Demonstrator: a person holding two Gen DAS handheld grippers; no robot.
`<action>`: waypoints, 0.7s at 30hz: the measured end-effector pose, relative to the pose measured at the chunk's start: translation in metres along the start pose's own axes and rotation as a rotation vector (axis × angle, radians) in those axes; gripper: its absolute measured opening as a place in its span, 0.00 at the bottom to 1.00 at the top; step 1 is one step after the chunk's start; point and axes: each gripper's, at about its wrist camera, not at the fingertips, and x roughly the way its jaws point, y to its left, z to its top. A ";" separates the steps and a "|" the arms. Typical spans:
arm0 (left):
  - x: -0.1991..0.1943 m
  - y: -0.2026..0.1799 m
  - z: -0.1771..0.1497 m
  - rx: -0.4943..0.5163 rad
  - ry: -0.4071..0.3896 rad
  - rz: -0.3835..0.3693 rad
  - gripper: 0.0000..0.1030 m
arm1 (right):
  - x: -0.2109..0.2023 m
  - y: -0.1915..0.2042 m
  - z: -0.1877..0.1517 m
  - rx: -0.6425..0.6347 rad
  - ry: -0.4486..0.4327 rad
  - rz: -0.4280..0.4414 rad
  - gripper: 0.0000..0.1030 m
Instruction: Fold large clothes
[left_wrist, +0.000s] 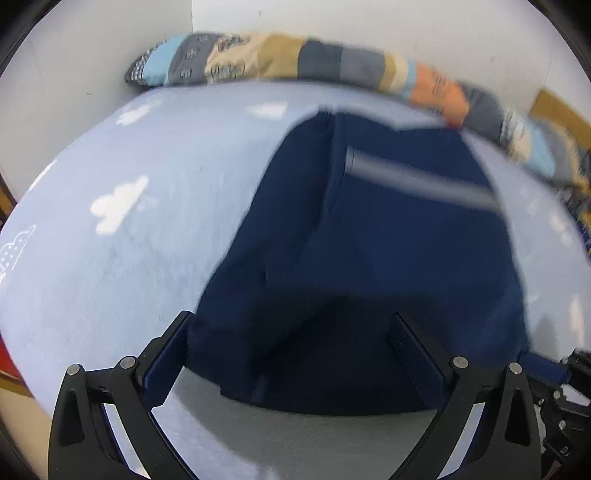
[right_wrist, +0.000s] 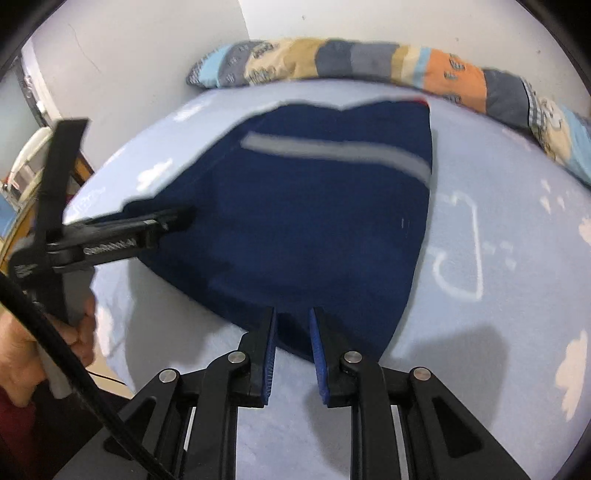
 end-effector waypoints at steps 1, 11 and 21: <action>0.005 0.001 -0.002 -0.007 0.010 -0.003 1.00 | 0.009 -0.001 -0.002 -0.011 0.008 0.001 0.19; -0.032 0.035 0.026 -0.145 -0.104 -0.087 0.99 | -0.026 -0.030 0.006 0.082 -0.060 0.092 0.29; 0.003 0.065 0.060 -0.228 0.009 -0.217 0.99 | -0.029 -0.100 0.005 0.396 -0.097 0.209 0.61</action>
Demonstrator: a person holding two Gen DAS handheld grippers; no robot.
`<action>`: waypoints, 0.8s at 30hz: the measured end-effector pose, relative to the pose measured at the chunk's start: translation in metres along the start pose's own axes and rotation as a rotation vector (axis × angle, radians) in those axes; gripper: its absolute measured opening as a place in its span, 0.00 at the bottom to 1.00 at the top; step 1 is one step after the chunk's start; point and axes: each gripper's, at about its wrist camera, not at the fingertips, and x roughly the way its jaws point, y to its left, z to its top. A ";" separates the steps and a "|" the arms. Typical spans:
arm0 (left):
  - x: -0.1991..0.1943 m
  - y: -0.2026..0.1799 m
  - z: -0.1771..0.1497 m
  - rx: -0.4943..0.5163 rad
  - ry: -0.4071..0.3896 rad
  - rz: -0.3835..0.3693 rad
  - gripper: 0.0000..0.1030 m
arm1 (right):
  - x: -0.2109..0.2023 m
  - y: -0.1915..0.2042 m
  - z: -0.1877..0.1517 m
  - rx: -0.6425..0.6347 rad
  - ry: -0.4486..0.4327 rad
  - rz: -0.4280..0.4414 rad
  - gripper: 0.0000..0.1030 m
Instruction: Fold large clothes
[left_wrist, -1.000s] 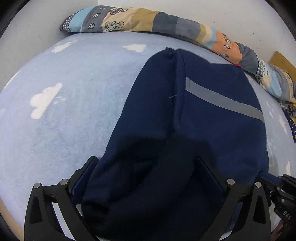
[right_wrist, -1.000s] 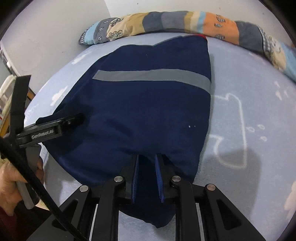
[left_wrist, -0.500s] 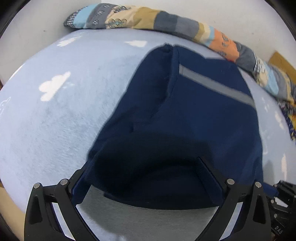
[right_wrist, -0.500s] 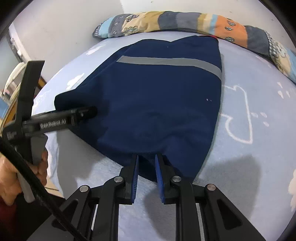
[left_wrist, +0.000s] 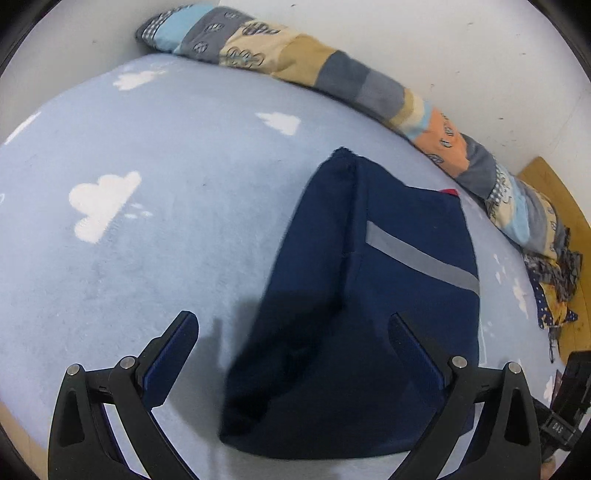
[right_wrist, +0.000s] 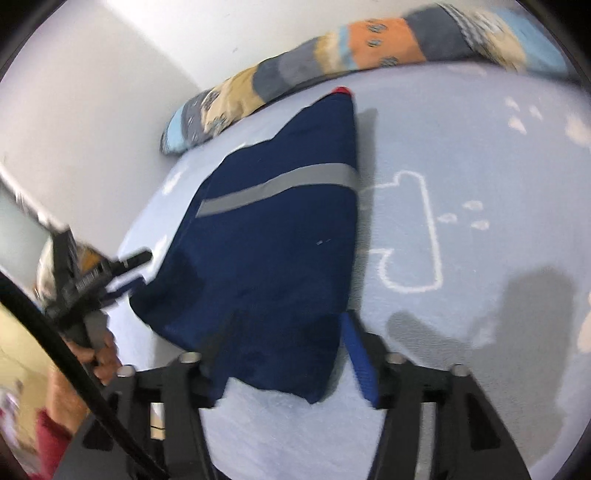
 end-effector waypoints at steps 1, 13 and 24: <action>0.002 0.003 0.001 -0.014 0.005 -0.006 0.99 | -0.001 -0.005 0.002 0.025 -0.003 0.016 0.61; 0.025 -0.019 0.003 0.079 0.051 -0.005 0.99 | 0.011 -0.011 0.002 0.062 0.024 0.022 0.62; 0.038 -0.051 -0.011 0.327 0.055 0.188 0.99 | 0.027 0.003 -0.006 -0.030 0.061 -0.059 0.67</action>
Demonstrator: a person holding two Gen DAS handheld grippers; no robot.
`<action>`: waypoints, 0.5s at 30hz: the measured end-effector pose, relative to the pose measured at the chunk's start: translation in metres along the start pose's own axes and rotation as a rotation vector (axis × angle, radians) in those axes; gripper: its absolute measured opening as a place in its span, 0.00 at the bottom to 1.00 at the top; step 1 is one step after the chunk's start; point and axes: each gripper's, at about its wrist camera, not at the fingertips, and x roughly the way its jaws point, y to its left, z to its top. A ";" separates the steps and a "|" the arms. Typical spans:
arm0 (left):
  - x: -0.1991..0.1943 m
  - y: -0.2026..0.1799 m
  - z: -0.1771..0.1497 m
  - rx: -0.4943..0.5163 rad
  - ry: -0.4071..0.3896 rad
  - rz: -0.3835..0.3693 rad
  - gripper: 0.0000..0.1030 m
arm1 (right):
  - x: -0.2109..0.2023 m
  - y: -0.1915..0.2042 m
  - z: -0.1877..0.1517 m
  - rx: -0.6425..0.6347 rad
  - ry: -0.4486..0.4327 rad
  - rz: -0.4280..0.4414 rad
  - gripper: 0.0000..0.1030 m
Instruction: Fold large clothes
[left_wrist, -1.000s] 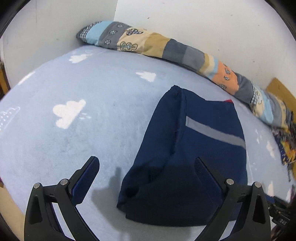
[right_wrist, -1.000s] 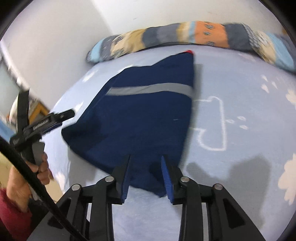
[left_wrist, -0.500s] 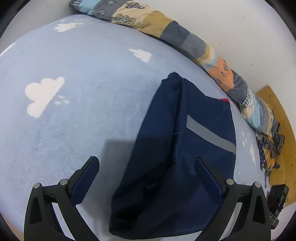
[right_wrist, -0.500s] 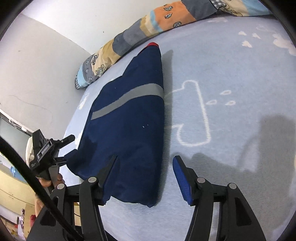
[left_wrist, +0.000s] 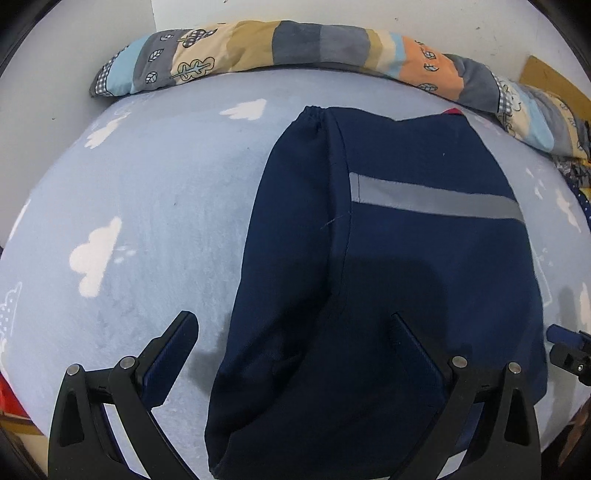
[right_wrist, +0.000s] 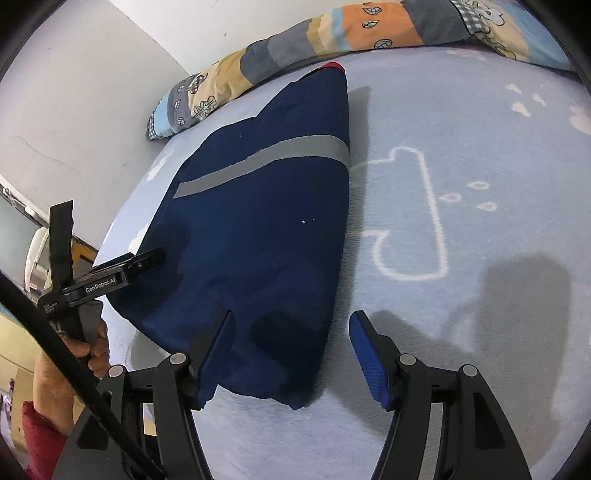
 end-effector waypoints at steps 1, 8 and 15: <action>-0.001 0.004 0.001 -0.020 0.000 -0.010 0.99 | -0.001 -0.002 0.001 0.011 -0.005 0.005 0.68; 0.014 0.032 0.003 -0.216 0.050 -0.205 0.99 | 0.000 -0.019 0.005 0.082 -0.013 0.040 0.72; 0.041 0.036 0.005 -0.283 0.136 -0.327 1.00 | 0.018 -0.037 0.018 0.153 -0.012 0.093 0.74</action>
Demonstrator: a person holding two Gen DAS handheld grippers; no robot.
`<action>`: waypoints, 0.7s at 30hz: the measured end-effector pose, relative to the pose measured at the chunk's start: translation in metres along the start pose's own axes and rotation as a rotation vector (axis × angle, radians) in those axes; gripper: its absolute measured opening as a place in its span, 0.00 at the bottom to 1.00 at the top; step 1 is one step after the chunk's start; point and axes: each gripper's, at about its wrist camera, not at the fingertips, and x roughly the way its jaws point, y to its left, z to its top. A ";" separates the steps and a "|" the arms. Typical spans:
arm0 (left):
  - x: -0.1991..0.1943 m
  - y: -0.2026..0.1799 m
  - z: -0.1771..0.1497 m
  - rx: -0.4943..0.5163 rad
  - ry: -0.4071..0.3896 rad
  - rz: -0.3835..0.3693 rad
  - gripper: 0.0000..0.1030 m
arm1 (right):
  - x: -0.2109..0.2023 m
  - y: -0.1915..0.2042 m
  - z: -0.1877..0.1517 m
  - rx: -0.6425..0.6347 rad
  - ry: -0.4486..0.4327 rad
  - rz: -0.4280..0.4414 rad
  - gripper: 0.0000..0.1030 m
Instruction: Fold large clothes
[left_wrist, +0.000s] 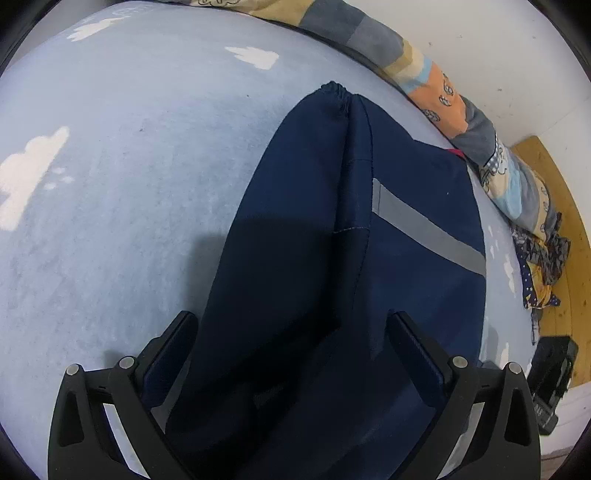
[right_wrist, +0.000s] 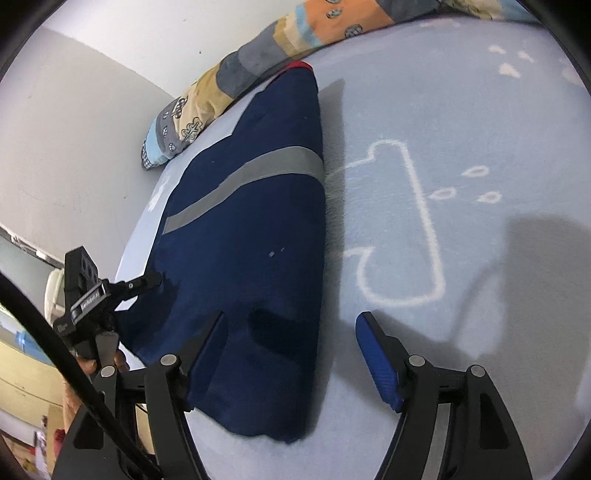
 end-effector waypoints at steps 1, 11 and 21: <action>0.001 -0.001 0.001 0.003 0.002 0.000 1.00 | 0.004 -0.002 0.003 0.012 0.002 0.013 0.74; 0.010 -0.015 -0.001 0.094 -0.037 0.038 0.99 | 0.054 0.023 0.035 -0.096 0.048 0.144 0.65; 0.013 -0.093 -0.046 0.298 -0.041 0.009 0.82 | -0.017 0.064 0.027 -0.284 -0.075 -0.100 0.34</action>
